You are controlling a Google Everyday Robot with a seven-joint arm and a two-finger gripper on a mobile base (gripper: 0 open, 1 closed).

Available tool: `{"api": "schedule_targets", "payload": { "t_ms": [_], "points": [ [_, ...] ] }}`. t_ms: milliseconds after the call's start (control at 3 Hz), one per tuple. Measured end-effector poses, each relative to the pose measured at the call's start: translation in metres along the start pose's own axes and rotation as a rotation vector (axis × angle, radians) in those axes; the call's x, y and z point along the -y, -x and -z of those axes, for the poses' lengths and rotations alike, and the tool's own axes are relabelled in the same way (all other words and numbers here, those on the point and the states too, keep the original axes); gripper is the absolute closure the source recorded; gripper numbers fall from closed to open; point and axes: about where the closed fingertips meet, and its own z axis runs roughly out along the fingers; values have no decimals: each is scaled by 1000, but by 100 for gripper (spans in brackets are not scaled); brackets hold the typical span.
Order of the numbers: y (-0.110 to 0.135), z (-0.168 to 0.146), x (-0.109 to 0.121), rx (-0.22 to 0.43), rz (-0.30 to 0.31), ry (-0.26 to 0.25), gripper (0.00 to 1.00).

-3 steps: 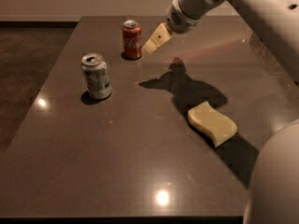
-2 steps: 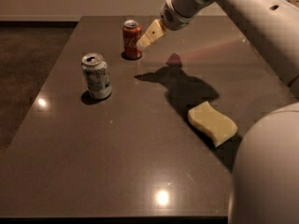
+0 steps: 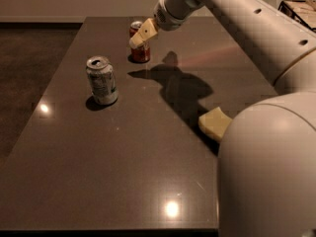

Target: Pick coke can

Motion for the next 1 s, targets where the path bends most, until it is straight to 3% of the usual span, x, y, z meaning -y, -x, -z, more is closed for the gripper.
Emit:
{"api": "schedule_targets", "payload": {
  "t_ms": [667, 1000],
  "points": [
    [34, -23, -19, 65, -34, 23, 0],
    [42, -35, -22, 61, -34, 21, 0]
  ]
}}
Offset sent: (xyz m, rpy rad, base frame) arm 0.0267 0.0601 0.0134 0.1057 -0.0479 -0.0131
